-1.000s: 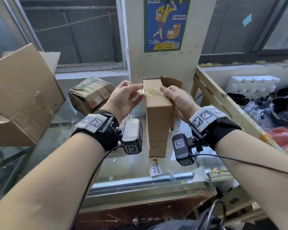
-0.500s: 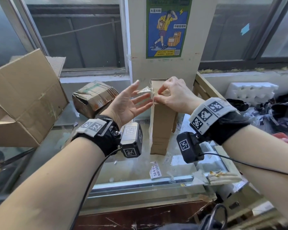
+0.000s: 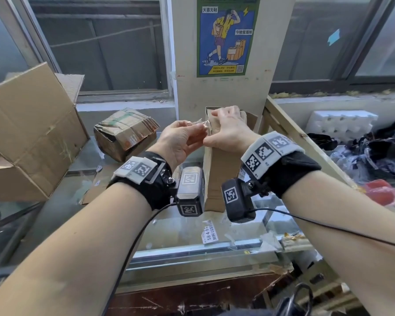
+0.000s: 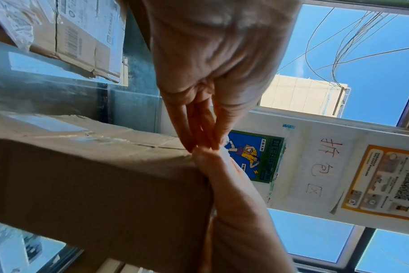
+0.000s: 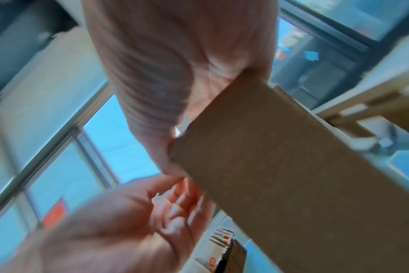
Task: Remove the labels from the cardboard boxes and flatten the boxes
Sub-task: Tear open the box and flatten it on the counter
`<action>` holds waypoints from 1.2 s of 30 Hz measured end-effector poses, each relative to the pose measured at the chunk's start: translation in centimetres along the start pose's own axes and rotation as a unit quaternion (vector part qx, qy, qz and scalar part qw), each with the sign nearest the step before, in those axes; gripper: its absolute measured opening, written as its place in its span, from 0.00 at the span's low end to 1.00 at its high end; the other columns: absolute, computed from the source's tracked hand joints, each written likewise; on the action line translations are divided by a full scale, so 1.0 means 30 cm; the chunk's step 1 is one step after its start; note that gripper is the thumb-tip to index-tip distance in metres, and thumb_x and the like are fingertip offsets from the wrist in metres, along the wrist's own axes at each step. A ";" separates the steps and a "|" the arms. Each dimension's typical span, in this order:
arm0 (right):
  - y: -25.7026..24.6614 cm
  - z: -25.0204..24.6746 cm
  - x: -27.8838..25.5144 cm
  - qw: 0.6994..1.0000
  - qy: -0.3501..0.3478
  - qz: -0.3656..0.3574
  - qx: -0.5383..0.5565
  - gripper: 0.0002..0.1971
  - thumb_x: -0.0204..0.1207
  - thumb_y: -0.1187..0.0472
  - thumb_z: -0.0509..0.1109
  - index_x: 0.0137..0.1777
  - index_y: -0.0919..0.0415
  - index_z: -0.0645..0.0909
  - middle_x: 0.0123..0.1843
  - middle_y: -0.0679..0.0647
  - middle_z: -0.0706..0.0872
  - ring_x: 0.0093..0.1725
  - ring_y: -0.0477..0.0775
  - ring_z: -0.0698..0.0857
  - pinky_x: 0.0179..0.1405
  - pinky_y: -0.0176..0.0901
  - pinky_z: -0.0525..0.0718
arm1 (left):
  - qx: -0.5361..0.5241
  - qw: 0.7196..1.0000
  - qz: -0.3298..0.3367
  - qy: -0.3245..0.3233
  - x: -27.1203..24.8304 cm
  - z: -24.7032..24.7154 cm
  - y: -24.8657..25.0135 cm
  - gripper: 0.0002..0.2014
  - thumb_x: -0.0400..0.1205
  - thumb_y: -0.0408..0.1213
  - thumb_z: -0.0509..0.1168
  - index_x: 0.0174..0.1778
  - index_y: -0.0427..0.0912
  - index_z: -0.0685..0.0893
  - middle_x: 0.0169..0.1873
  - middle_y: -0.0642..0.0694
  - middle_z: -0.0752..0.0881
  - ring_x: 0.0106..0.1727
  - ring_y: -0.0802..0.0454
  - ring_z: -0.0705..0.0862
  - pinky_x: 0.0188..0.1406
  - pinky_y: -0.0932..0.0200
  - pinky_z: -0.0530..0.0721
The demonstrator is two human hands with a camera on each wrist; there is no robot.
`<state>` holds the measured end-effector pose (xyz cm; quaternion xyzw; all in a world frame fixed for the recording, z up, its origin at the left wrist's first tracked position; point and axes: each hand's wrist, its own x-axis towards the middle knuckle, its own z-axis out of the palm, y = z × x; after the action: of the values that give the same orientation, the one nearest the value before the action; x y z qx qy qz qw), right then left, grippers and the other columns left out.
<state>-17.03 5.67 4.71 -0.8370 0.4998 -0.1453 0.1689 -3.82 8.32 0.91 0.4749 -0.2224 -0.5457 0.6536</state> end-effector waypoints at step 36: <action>0.080 0.010 0.040 0.994 -0.044 -0.065 0.081 0.36 0.69 0.61 0.73 0.79 0.57 0.69 0.81 0.51 0.66 0.80 0.50 0.62 0.81 0.42 0.57 | 0.072 0.989 -0.085 -0.099 -0.029 0.022 -0.019 0.17 0.88 0.41 0.59 0.32 0.42 0.73 0.31 0.45 0.78 0.37 0.50 0.79 0.43 0.55 0.82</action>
<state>-18.24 3.58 3.51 -0.8565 0.4234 -0.1595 0.2483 -4.92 8.90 0.91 0.4814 -0.2832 -0.6259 0.5443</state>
